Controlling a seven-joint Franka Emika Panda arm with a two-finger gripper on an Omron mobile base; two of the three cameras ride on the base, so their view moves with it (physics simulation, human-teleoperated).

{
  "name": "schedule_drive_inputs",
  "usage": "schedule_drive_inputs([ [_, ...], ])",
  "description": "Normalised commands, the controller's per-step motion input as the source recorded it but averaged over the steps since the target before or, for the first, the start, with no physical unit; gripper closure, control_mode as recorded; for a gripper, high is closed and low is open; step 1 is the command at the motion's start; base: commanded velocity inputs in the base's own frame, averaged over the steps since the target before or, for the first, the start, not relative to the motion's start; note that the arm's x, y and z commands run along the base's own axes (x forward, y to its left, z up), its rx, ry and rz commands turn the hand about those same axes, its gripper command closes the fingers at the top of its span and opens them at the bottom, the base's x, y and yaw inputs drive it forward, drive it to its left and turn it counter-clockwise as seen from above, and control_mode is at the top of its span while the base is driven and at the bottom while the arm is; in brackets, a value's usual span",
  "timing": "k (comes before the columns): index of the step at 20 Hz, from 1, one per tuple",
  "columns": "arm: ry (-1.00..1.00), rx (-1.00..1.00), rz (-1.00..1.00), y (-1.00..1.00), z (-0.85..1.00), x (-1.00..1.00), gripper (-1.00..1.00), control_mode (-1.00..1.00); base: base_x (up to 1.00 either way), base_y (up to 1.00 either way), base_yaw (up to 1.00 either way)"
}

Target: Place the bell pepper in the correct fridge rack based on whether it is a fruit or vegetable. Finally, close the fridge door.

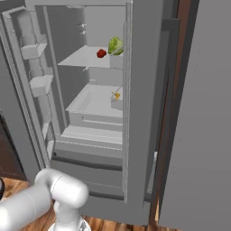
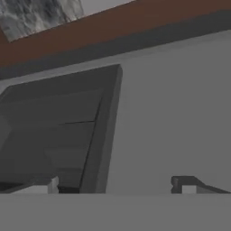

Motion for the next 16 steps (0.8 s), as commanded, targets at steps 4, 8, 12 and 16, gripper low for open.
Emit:
schedule_drive_inputs([
  [4, 0.00, 0.02, 0.00, -1.00, 0.00, 0.44, -1.00, -1.00, 0.00, 0.00, 0.00],
  [8, 0.00, 0.01, 0.00, -1.00, 0.00, 0.34, -1.00, -1.00, 0.00, 0.00, 0.00],
  [12, 0.00, 0.00, 0.00, -0.94, 0.00, 0.31, -1.00, -1.00, 0.00, 0.00, 0.00],
  [16, 0.00, 0.00, 0.00, -0.75, 0.04, 0.39, -1.00, -1.00, 0.00, 0.00, 0.00],
])
